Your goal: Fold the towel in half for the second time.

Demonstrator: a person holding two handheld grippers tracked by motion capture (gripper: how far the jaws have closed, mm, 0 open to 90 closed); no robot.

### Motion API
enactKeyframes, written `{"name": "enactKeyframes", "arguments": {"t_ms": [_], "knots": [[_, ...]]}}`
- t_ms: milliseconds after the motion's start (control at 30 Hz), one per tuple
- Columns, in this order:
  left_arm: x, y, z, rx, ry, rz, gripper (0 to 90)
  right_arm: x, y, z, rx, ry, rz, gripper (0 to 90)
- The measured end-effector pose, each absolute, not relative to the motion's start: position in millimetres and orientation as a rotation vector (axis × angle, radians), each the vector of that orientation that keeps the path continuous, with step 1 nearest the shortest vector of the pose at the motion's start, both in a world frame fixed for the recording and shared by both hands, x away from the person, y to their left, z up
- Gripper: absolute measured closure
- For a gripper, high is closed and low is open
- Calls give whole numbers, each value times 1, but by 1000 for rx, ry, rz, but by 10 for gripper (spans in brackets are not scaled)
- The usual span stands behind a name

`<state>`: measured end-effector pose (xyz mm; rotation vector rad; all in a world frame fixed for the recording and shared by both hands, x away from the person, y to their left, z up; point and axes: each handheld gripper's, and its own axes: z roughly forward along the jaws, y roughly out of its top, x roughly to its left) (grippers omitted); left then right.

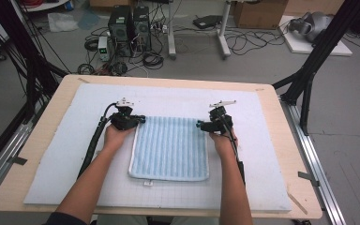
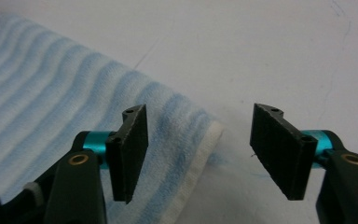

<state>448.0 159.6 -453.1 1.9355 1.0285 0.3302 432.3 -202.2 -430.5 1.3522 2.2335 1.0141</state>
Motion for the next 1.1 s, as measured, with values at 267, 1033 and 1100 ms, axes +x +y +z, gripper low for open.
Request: {"name": "enactKeyframes", "arguments": {"t_ms": [267,1033,1100], "knots": [[447,158,-453,1944,1015,335,871,437,-189,-442,1356,2248,1014,520],[446,163,-451,1894,1004,310,871,433,-182,-434,1302,2238,965,847],[446,164,-449,1862,1000,294,871,433,-183,-431,1293,2225,975,846]]}}
